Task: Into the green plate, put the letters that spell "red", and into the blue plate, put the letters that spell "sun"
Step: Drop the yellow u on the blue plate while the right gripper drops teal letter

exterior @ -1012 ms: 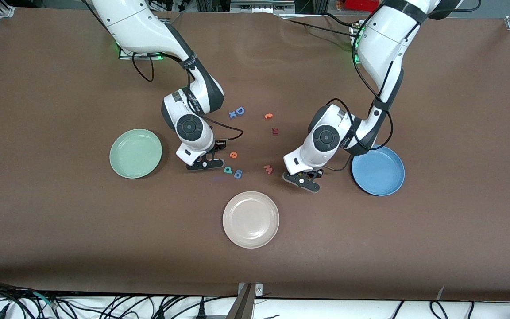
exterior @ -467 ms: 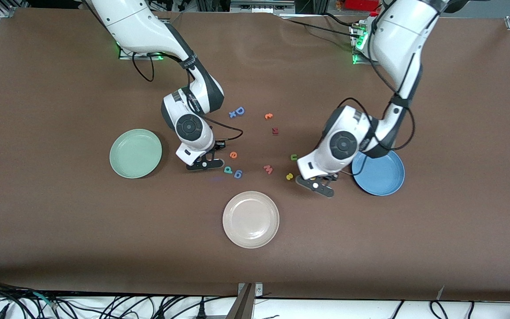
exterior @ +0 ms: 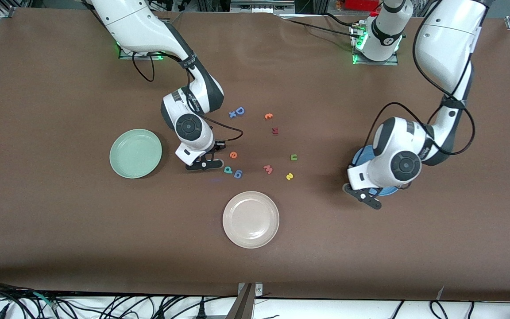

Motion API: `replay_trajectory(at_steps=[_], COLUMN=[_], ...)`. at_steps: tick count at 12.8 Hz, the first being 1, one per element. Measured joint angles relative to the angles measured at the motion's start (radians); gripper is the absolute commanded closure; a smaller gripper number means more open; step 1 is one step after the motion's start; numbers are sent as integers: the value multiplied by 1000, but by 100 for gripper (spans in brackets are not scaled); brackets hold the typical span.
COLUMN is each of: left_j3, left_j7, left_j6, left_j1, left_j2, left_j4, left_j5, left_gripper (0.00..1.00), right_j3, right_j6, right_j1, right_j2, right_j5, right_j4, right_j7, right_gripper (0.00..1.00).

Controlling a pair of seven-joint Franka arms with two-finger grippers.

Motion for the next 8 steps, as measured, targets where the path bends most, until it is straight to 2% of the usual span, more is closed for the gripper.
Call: replay_trajectory(at_steps=[3,4,5,6,7,8], left_j3=[-1,-1,-1,-1,-1,-1], left_j7=[3,3,3,3,4,4], left_j6=[0,1,2,5,6,6], left_j1=[16,16,19,25,30,33], left_j2=[6,8,11,14,17,18], left_j4=[-30,-36,-40,-44,-45,-45], left_j5=[56,56,56,56,56,56], left_gripper=[84,80,66,29,3,1], right_j3=[-53,-85,-122,-162,-201,-239], right_j6=[-73,-103,-134,-164,-190,-214], right_j1=[-3,-4,-6,-8,-10,-11], right_j2=[-52,-73,-92,-109,-124,-135], right_j5=[0,0,0,0,0,0], right_j4=[8,9,10,10,11,11], right_j7=[-21,-58,-102,-147,-192,-235], right_gripper=[100,100,100,100,100,100])
